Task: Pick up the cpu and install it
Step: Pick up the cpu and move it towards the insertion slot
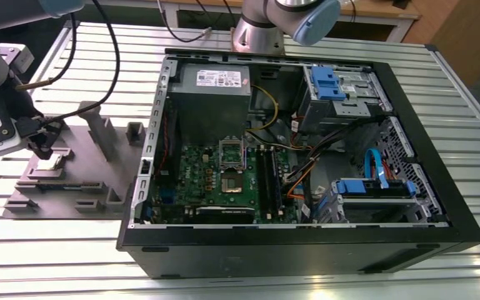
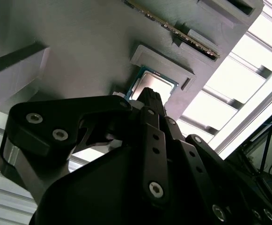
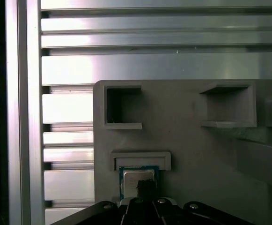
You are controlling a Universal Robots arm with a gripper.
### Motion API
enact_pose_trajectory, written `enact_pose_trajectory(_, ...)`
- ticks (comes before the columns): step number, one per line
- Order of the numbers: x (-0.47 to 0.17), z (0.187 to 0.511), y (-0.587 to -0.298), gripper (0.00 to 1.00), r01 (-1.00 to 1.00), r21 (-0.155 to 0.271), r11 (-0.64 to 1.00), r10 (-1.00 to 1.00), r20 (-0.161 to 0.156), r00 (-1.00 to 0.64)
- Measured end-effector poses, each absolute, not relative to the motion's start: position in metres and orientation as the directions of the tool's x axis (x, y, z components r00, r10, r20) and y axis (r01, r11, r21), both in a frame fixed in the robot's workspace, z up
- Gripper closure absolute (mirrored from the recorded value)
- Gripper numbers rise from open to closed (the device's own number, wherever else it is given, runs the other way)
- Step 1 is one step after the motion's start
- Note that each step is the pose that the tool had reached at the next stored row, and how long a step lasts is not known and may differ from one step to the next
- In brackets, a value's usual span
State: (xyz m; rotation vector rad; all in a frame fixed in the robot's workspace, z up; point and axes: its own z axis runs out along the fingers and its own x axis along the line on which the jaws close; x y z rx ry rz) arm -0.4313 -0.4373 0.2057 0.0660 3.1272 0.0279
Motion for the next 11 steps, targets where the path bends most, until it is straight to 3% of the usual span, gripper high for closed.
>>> enact_pose_trajectory(6, -0.4313, 0.2056, -0.4373, 0.89, 0.042, 0.018, 0.999, 0.042, -0.013, -0.999)
enact_pose_trajectory(8, -0.4313, 0.2056, -0.4373, 0.84, 0.042, 0.018, 0.999, 0.042, -0.013, -0.999)
enact_pose_trajectory(10, -0.4313, 0.2057, -0.4373, 0.71, 0.042, 0.018, 0.999, 0.042, -0.013, -0.999)
enact_pose_trajectory(11, -0.4313, 0.2056, -0.4373, 0.71, 0.042, 0.018, 0.999, 0.042, -0.013, -0.999)
